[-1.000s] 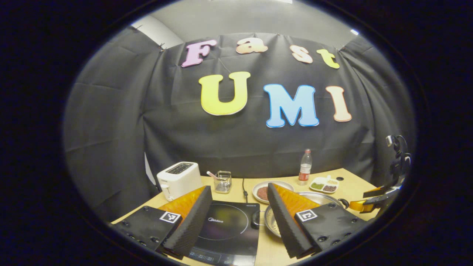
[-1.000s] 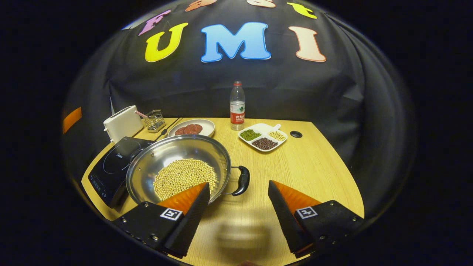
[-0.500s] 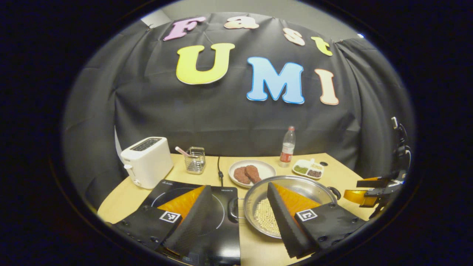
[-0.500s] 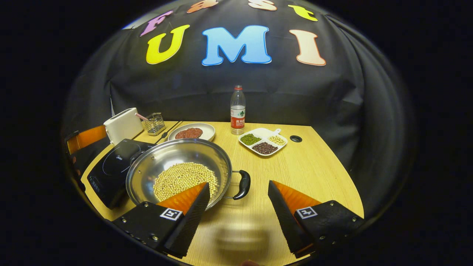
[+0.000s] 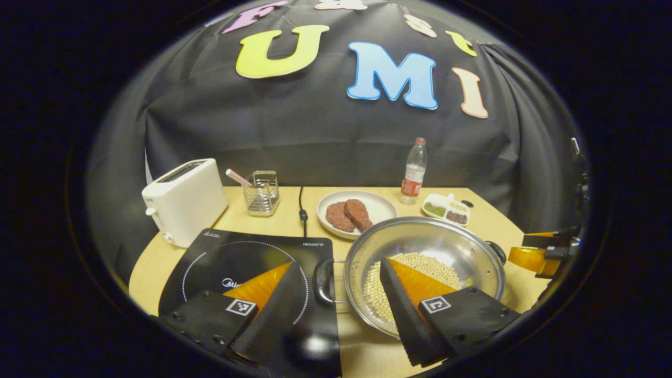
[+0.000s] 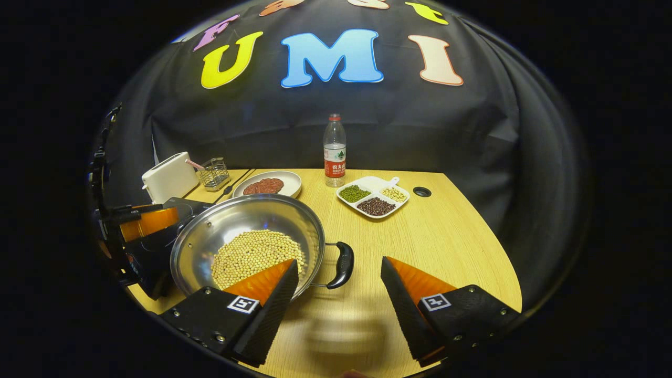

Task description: First push the handle of the pot to place it horizontally, then grasp the pot with both hands and set it on the induction cooktop.

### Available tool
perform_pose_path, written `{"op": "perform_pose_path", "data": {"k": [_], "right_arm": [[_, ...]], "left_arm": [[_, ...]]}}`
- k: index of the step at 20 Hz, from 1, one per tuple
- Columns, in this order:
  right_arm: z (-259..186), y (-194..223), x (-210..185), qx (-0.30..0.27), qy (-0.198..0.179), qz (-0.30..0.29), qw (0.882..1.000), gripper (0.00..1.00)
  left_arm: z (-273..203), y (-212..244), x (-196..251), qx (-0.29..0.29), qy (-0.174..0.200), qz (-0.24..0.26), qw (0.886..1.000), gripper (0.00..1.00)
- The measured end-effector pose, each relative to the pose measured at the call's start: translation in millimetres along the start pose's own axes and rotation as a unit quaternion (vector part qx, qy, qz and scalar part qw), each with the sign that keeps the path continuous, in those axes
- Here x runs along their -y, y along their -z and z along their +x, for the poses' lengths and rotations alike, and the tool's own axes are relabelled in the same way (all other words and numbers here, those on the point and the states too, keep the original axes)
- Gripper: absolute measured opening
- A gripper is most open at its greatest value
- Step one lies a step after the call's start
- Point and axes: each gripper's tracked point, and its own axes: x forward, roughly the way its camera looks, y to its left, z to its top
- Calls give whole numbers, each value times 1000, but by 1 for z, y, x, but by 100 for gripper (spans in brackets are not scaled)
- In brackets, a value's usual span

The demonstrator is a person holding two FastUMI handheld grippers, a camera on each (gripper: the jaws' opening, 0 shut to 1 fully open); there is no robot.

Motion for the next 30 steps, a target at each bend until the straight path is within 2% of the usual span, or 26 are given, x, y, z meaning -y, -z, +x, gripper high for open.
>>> {"op": "perform_pose_path", "data": {"k": [9,10,11,15,16,18,19,20,22,23,24,26,27,29,30], "right_arm": [[33,15,0,-38,2,30,999,96],[37,17,0,-43,2,34,999,96],[41,19,-1,-47,2,38,998,96],[51,27,-9,-70,-10,59,996,95],[53,27,-11,-71,-11,63,995,87],[56,29,-16,-76,-21,67,995,81],[55,29,-17,-77,-14,73,994,79],[56,28,-17,-79,-11,73,994,65],[59,28,-17,-82,-10,83,993,65],[58,28,-17,-83,-10,87,993,61],[58,28,-17,-83,-10,87,993,61],[58,27,-17,-81,-11,83,993,61],[58,27,-18,-81,-12,83,993,61],[57,28,-18,-82,-13,79,993,61],[59,27,-17,-83,-12,83,993,56]], "left_arm": [[34,26,-9,-51,-8,5,999,100],[36,29,-10,-56,-9,4,998,95],[38,31,-10,-60,-10,3,998,98],[43,32,-11,-65,-14,2,998,98],[43,31,-11,-66,-17,5,998,91],[46,34,-14,-70,-23,15,997,89],[46,34,-14,-73,-24,20,997,86],[46,33,-13,-74,-25,23,997,83],[47,34,-13,-76,-27,26,996,87],[51,34,-14,-76,-28,27,996,83],[49,32,-14,-77,-29,30,996,72],[51,33,-11,-79,-33,35,996,76],[50,33,-10,-78,-31,36,996,74],[49,33,-10,-78,-31,33,996,64],[50,32,-10,-76,-31,30,996,67]]}}
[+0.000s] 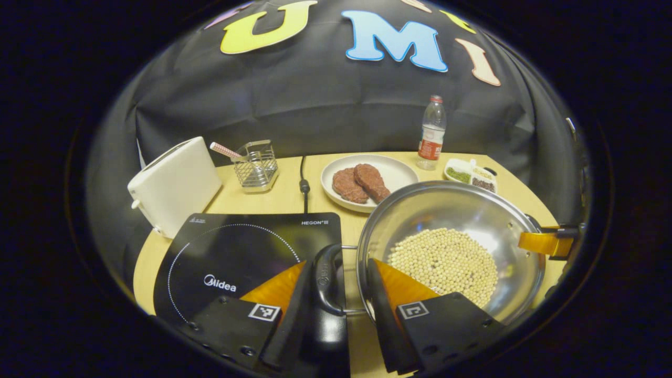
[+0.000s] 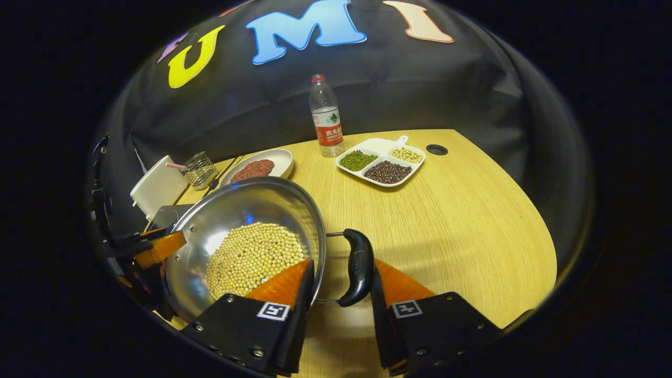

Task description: First push the handle of the pot to place it horizontally, then grasp the pot with both hands and set it on the induction cooktop.

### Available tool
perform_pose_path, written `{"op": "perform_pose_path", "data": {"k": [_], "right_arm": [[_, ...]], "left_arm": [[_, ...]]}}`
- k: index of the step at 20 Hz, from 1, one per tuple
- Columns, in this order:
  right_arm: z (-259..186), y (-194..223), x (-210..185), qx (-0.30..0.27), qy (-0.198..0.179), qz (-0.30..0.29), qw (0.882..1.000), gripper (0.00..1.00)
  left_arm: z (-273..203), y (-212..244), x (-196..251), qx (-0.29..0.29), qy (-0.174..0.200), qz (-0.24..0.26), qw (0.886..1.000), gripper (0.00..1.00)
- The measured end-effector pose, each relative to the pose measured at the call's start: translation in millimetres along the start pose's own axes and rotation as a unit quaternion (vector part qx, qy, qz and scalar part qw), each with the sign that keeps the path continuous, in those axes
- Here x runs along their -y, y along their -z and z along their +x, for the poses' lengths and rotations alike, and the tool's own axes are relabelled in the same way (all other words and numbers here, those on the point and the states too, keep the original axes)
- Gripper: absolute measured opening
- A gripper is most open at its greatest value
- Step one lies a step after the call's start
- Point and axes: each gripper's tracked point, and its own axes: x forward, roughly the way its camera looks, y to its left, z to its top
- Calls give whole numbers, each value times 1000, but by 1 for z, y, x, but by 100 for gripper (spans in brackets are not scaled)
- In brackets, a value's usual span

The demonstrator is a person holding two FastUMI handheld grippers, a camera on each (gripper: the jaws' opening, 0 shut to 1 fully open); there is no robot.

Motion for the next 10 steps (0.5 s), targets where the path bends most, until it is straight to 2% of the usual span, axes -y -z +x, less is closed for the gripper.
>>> {"op": "perform_pose_path", "data": {"k": [2,4,5,8,10], "right_arm": [[-2,1,0,-2,-3,-5,1000,55],[-2,0,1,1,0,-14,1000,55],[-2,0,1,2,1,-17,1000,55],[-5,0,3,-1,7,-27,1000,55],[-11,0,8,1,9,-27,1000,55]], "left_arm": [[0,1,0,1,-3,-4,1000,62],[1,0,1,2,-4,-6,1000,62],[-1,0,1,4,-6,-7,1000,58],[-1,-1,6,6,-1,-8,1000,65],[-6,0,11,4,1,-14,1000,61]]}}
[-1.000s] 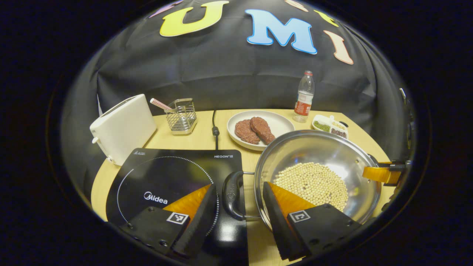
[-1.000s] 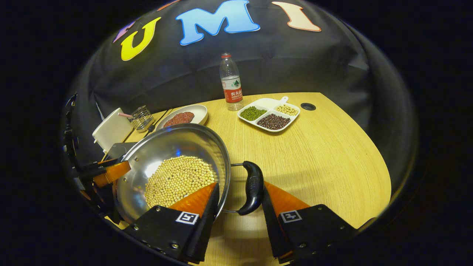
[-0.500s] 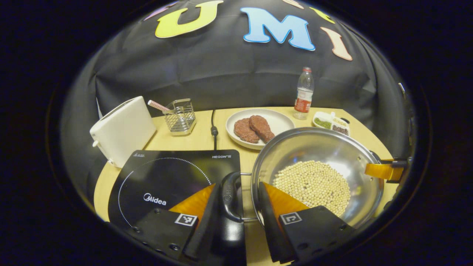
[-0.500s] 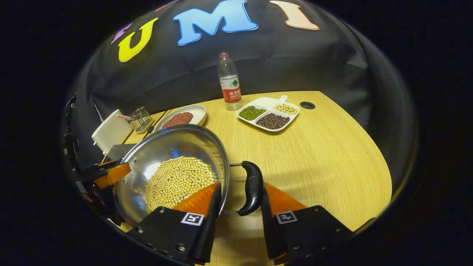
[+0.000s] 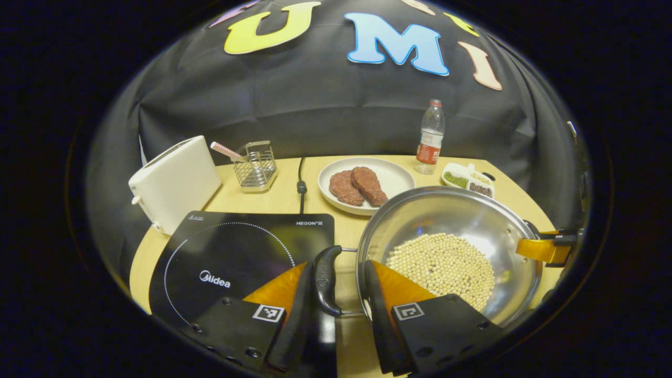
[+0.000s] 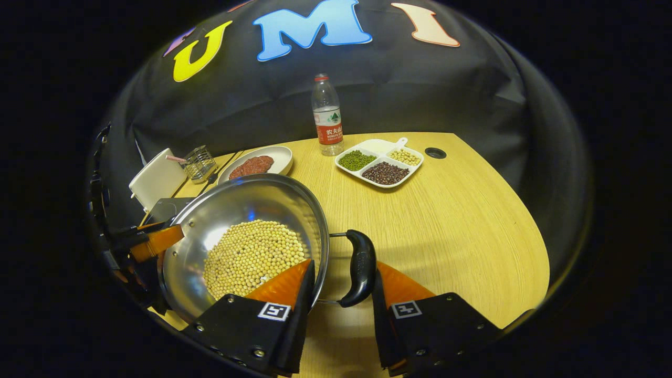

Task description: First push the handle of the pot to place it horizontally, then grasp the pot with both hands and set it on the induction cooktop.

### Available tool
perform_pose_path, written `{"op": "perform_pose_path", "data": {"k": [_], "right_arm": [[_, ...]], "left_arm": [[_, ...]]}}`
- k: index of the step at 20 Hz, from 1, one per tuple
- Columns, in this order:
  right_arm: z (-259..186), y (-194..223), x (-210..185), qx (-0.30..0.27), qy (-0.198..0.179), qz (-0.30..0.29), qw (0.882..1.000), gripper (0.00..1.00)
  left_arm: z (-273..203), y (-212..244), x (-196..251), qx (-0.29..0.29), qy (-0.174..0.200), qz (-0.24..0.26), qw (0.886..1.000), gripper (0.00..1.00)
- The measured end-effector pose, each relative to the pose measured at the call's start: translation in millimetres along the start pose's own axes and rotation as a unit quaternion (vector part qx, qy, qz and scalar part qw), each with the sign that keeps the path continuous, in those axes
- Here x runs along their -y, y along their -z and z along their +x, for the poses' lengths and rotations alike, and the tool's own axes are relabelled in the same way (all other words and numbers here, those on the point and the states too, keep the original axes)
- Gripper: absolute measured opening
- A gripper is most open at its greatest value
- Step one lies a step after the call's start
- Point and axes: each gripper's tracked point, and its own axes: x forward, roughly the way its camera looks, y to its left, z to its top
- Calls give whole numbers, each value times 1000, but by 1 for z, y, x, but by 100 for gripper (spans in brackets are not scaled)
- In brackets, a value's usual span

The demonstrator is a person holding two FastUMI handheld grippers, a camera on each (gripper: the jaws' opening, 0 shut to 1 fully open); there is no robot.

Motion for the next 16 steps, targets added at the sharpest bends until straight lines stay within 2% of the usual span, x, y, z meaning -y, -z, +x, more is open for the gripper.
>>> {"op": "perform_pose_path", "data": {"k": [2,3,4,5,7,8,9,10,12,13,16], "right_arm": [[-8,-2,4,4,1,-1,1000,55],[-12,-1,4,5,1,-3,1000,55],[-15,-1,3,4,0,-1,1000,55],[-18,0,2,2,0,1,1000,55],[-25,-4,-3,8,-2,2,1000,55],[-29,-6,-6,11,-2,-1,1000,55],[-34,-7,-10,14,-2,-5,1000,55],[-38,-9,-13,16,-1,-8,1000,55],[-44,-15,-23,21,0,-12,1000,55],[-46,-16,-29,24,1,-14,1000,55],[-53,-19,-48,34,9,-11,999,55]], "left_arm": [[-6,-4,5,7,0,-2,1000,61],[-11,-6,5,10,-1,2,1000,58],[-15,-8,5,13,-2,4,1000,64],[-19,-9,5,14,-3,6,1000,61],[-28,-9,1,15,-4,3,1000,61],[-32,-10,-1,19,-4,-1,1000,57],[-36,-11,-4,20,-5,-5,1000,65],[-41,-12,-8,23,-5,-9,1000,60],[-46,-13,-17,29,-5,-14,999,60],[-50,-14,-23,32,-4,-13,999,57],[-54,-16,-40,34,4,-20,999,65]]}}
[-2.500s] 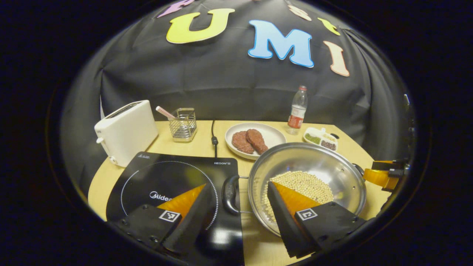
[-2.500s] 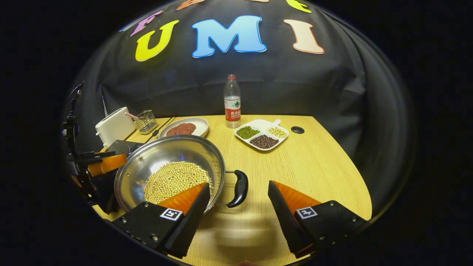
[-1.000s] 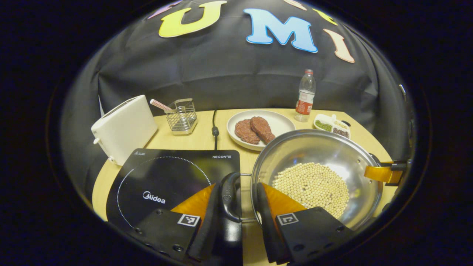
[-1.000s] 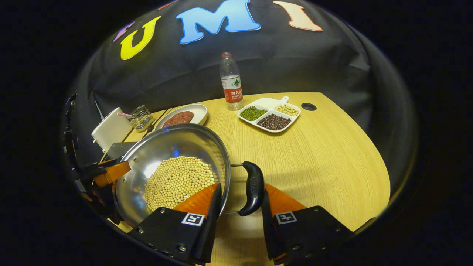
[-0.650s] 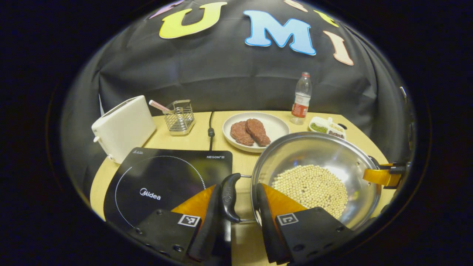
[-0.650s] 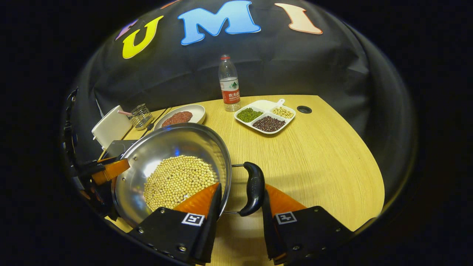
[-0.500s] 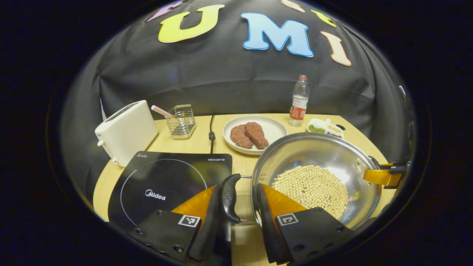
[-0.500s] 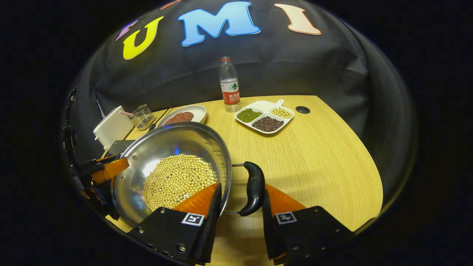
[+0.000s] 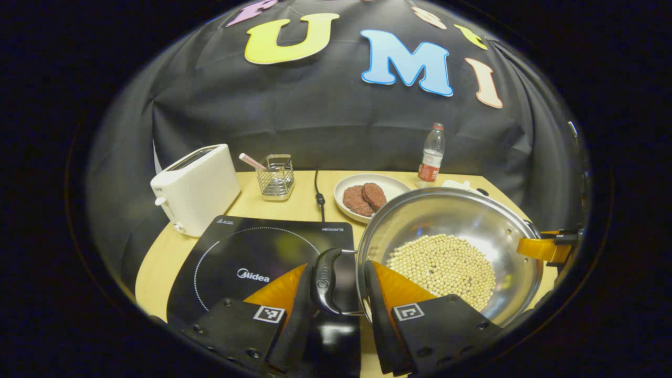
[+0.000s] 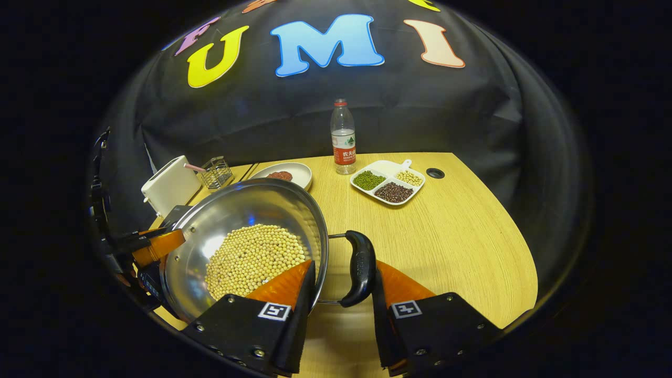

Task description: First push the handle of the pot to place it horizontally, then grasp the pot with both hands and set it on the induction cooktop.

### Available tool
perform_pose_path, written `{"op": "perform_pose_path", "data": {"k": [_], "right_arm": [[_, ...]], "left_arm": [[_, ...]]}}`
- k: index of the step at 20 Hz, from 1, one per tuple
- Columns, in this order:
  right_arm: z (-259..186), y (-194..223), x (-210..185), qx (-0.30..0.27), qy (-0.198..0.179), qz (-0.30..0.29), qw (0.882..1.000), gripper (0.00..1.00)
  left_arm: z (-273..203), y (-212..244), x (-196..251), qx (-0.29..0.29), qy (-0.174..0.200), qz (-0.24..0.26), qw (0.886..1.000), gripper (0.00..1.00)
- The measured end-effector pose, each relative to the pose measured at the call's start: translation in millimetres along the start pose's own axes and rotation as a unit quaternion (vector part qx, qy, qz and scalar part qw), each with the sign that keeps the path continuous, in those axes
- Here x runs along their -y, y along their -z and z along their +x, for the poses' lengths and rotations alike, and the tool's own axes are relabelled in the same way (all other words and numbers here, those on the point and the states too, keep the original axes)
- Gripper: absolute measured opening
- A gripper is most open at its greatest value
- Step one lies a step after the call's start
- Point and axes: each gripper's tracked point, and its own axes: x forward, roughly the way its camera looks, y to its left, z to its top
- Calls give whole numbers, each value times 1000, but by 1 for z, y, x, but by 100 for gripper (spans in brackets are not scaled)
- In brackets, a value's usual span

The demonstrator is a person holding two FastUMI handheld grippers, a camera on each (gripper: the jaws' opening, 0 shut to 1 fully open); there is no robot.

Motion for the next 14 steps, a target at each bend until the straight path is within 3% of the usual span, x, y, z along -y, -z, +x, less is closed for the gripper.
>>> {"op": "perform_pose_path", "data": {"k": [2,14], "right_arm": [[-4,1,-13,3,3,1,1000,55],[-5,3,-93,3,-4,3,1000,55]], "left_arm": [[-4,-4,-14,3,3,3,1000,61],[-13,-6,-99,10,-6,-6,1000,61]]}}
